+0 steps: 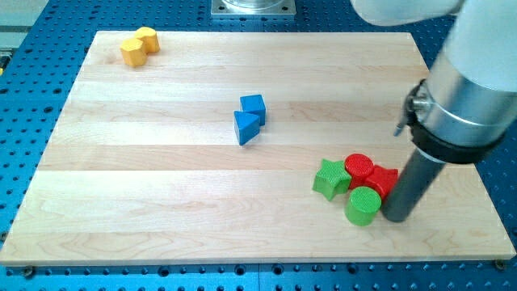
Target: Place the red star in between the red circle and the green star
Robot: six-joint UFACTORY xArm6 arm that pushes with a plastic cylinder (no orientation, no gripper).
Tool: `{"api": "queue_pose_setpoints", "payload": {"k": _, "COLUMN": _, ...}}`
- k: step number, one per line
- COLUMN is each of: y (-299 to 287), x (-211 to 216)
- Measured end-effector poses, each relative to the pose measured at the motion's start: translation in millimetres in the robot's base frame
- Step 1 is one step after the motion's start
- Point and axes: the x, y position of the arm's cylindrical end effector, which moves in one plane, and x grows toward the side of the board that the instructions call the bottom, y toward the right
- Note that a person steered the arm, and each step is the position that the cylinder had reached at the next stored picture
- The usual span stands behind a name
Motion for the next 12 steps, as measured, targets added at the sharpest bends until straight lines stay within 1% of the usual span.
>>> {"api": "queue_pose_setpoints", "payload": {"k": 1, "y": -7.7, "x": -16.4}}
{"api": "queue_pose_setpoints", "payload": {"k": 2, "y": 0.6, "x": -21.7}}
{"api": "queue_pose_setpoints", "payload": {"k": 6, "y": 48.6, "x": -25.8}}
{"api": "queue_pose_setpoints", "payload": {"k": 7, "y": 54.4, "x": -33.4}}
{"api": "queue_pose_setpoints", "payload": {"k": 9, "y": 54.4, "x": -75.2}}
{"api": "queue_pose_setpoints", "payload": {"k": 10, "y": 60.3, "x": -76.5}}
{"api": "queue_pose_setpoints", "payload": {"k": 11, "y": 89.2, "x": -39.1}}
{"api": "queue_pose_setpoints", "payload": {"k": 12, "y": 72.8, "x": -29.6}}
